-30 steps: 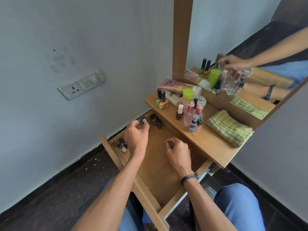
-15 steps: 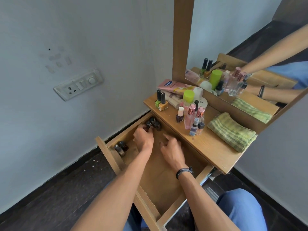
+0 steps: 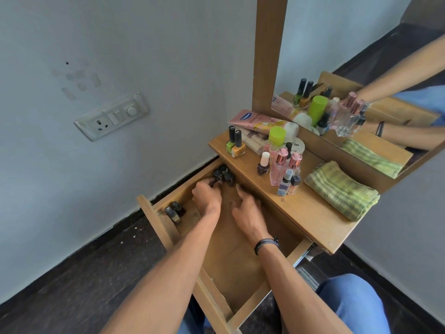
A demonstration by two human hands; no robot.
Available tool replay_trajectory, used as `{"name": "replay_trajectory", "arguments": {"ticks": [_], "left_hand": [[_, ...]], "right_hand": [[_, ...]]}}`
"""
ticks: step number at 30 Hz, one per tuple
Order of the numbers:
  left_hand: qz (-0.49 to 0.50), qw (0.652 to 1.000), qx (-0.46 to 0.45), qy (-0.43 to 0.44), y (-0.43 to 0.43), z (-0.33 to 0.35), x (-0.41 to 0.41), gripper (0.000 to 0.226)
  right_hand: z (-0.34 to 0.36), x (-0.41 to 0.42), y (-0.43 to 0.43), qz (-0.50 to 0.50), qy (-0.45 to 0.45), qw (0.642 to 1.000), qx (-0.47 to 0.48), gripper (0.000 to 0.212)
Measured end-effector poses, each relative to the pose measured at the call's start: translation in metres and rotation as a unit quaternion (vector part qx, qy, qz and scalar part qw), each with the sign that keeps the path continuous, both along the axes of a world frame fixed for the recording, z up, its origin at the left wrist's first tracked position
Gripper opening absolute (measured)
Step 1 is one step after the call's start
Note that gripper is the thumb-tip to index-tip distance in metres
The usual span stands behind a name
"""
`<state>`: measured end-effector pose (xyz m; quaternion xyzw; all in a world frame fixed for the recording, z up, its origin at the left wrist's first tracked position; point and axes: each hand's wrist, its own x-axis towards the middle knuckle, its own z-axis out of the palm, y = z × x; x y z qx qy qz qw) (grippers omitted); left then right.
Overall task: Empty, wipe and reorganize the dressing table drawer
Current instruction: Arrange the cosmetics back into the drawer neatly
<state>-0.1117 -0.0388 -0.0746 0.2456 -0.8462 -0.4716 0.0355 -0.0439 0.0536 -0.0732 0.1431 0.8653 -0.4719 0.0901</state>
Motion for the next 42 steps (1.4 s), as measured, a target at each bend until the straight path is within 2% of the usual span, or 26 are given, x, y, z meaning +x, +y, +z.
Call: {"name": "replay_trajectory", "arguments": {"ticks": [26,35,39,42], "left_hand": [[0.019,0.998,0.053,-0.033,-0.006,-0.005,0.002,0.02],[0.013,0.994,0.073,-0.081,-0.013,-0.002,0.008,0.018],[-0.026,0.994,0.078,-0.065,-0.019,0.008,0.021,0.021],[-0.065,0.992,0.103,-0.022,-0.021,0.023,0.032,0.019]], "right_hand": [[0.002,-0.01,-0.002,0.077,0.009,0.995,0.061,0.063],[0.003,-0.009,-0.002,0.067,0.013,0.997,0.041,0.06],[0.011,0.006,-0.002,0.03,0.064,0.997,0.029,0.047],[0.022,0.029,0.001,-0.009,0.136,0.988,0.079,0.034]]}}
